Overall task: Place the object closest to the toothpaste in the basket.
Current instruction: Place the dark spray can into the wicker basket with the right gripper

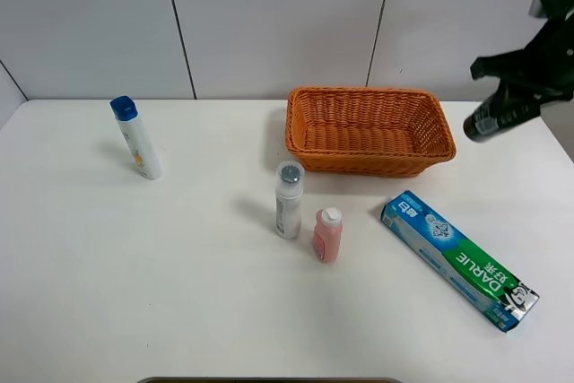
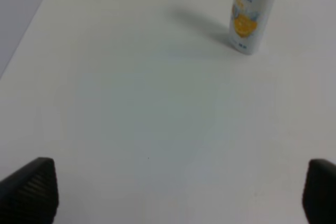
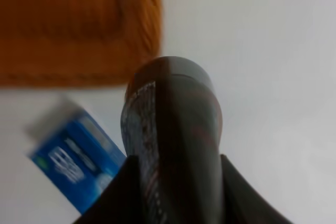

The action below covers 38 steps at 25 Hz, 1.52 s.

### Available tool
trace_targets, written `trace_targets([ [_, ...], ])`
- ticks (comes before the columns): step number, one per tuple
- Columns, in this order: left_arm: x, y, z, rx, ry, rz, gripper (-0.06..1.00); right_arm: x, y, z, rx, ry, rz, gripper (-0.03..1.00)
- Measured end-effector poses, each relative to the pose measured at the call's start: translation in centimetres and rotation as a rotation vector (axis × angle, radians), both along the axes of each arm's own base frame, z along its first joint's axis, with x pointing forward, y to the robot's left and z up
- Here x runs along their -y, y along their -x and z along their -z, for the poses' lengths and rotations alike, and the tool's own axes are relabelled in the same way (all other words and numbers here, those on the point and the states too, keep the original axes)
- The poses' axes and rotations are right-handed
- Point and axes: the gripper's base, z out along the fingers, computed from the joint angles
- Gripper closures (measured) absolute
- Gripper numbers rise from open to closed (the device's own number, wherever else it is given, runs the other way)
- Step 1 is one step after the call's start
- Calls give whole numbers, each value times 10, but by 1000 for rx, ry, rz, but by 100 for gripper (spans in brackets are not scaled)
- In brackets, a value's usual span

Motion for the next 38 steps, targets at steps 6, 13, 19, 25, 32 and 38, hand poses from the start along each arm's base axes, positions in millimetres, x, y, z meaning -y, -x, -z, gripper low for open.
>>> trace_targets([
  [6, 0, 0, 0, 0, 0, 0, 0, -34, -23, -23, 119, -31, -112, 66],
  [13, 0, 0, 0, 0, 0, 0, 0, -53, -59, 20, 123, -48, -136, 66],
  [19, 0, 0, 0, 0, 0, 0, 0, -55, -83, 71, 68, -44, -125, 66],
  [25, 0, 0, 0, 0, 0, 0, 0, -55, -94, 106, 12, -39, -120, 66],
  [32, 0, 0, 0, 0, 0, 0, 0, -56, -98, 127, -28, -37, -117, 66],
  [38, 0, 0, 0, 0, 0, 0, 0, -56, -99, 127, -18, -37, -116, 66],
])
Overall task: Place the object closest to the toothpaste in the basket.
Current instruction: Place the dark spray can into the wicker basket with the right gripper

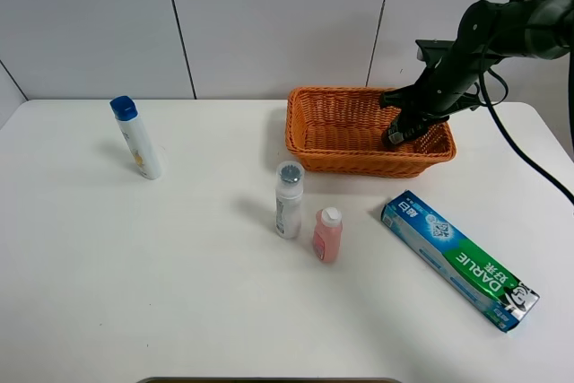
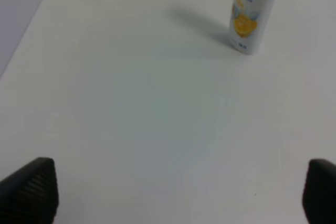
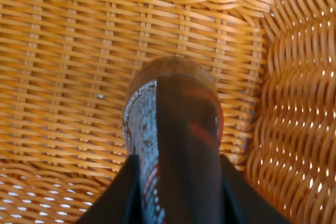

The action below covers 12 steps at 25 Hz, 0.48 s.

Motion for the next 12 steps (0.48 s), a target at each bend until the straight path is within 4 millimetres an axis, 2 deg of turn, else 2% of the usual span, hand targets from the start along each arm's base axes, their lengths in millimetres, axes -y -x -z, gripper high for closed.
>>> trace_targets([
  [2, 0, 0, 0, 0, 0, 0, 0, 0, 0, 0, 0, 0, 0, 65],
  [4, 0, 0, 0, 0, 0, 0, 0, 0, 0, 0, 0, 0, 1, 57],
  [9, 0, 0, 0, 0, 0, 0, 0, 0, 2, 1, -38, -24, 57, 29],
  [12, 0, 0, 0, 0, 0, 0, 0, 0, 10, -9, -75, -25, 56, 25],
])
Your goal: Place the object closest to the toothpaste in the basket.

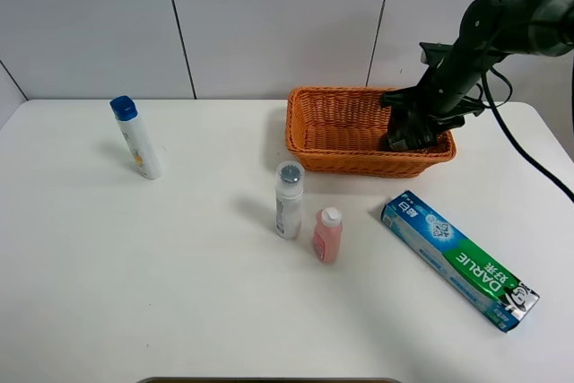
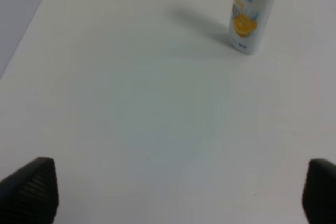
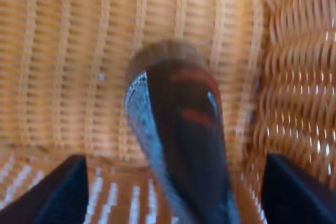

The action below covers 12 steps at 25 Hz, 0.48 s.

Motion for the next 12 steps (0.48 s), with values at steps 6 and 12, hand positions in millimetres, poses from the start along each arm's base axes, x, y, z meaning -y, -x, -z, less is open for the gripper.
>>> trace_targets([
  [6, 0, 0, 0, 0, 0, 0, 0, 4, 32, -76, 58, 14, -27, 23],
  [12, 0, 0, 0, 0, 0, 0, 0, 13, 99, -167, 144, 39, -49, 23],
])
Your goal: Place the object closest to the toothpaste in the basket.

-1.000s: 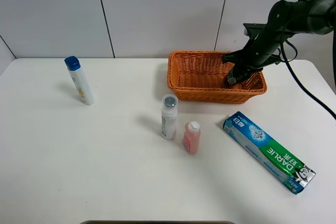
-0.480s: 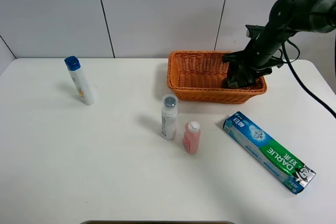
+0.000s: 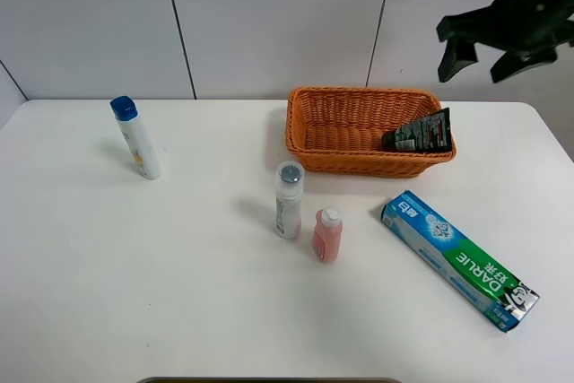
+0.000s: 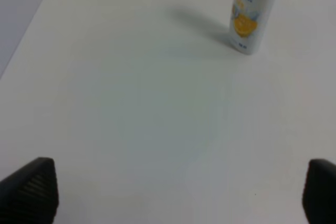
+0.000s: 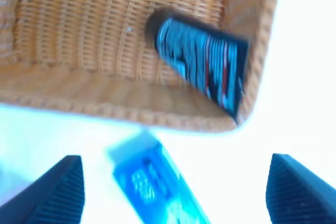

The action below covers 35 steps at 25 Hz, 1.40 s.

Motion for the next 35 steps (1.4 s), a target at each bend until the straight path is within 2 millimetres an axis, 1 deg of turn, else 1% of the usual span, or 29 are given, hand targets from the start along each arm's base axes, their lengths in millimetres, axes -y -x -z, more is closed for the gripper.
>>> trace_targets([
  [2, 0, 0, 0, 0, 0, 0, 0, 3, 25, -25, 38, -4, -4, 23],
  [4, 0, 0, 0, 0, 0, 0, 0, 6, 52, -52, 116, -9, -5, 23],
  [7, 0, 0, 0, 0, 0, 0, 0, 10, 91, -80, 222, -21, -4, 23],
  [10, 0, 0, 0, 0, 0, 0, 0, 14, 131, -94, 303, -33, -4, 23],
  [13, 0, 0, 0, 0, 0, 0, 0, 18, 173, -92, 355, -39, -4, 23],
  [15, 0, 0, 0, 0, 0, 0, 0, 21, 200, -82, 371, -40, -4, 23],
  [17, 0, 0, 0, 0, 0, 0, 0, 23, 223, -66, 370, -40, -5, 23],
  [19, 0, 0, 0, 0, 0, 0, 0, 26, 242, -43, 351, -36, -4, 23],
  [23, 0, 0, 0, 0, 0, 0, 0, 31, 269, 11, 289, 3, 4, 23],
  [25, 0, 0, 0, 0, 0, 0, 0, 35, 280, 34, 301, 26, 11, 23],
  [27, 0, 0, 0, 0, 0, 0, 0, 37, 287, 55, 330, 41, 17, 23],
  [30, 0, 0, 0, 0, 0, 0, 0, 39, 297, 77, 398, 43, 22, 23],
  [31, 0, 0, 0, 0, 0, 0, 0, 39, 300, 80, 418, 44, 24, 23],
  [35, 0, 0, 0, 0, 0, 0, 0, 42, 316, 78, 544, 37, 31, 23],
])
